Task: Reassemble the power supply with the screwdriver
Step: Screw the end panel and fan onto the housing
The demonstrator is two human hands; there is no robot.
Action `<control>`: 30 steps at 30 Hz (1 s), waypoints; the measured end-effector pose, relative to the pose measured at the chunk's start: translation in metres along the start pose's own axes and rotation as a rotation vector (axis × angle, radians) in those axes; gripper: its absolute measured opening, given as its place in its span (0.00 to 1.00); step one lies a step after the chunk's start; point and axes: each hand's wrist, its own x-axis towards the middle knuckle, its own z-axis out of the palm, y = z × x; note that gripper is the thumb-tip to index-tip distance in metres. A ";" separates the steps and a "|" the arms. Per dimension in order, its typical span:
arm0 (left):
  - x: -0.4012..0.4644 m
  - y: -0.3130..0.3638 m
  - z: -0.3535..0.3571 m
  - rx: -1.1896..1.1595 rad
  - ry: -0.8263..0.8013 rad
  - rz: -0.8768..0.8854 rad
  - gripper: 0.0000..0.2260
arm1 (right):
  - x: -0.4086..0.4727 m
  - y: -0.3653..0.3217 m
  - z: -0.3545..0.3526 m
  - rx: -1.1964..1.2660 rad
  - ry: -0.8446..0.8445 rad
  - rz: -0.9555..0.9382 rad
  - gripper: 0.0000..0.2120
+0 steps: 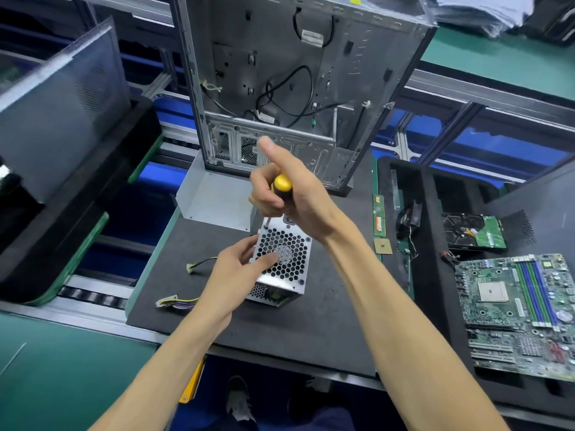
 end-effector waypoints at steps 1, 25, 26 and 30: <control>0.000 0.000 0.000 0.001 0.000 -0.001 0.19 | -0.001 0.000 0.001 -0.002 0.018 0.000 0.31; -0.002 0.003 0.000 0.002 -0.033 0.012 0.21 | -0.018 -0.037 -0.012 -1.180 0.165 -0.201 0.13; -0.002 0.004 0.001 -0.001 -0.034 0.013 0.20 | -0.017 -0.042 -0.011 -1.278 0.119 -0.175 0.12; -0.003 0.004 0.000 -0.007 -0.028 0.008 0.20 | -0.018 -0.057 -0.006 -1.549 -0.021 -0.098 0.10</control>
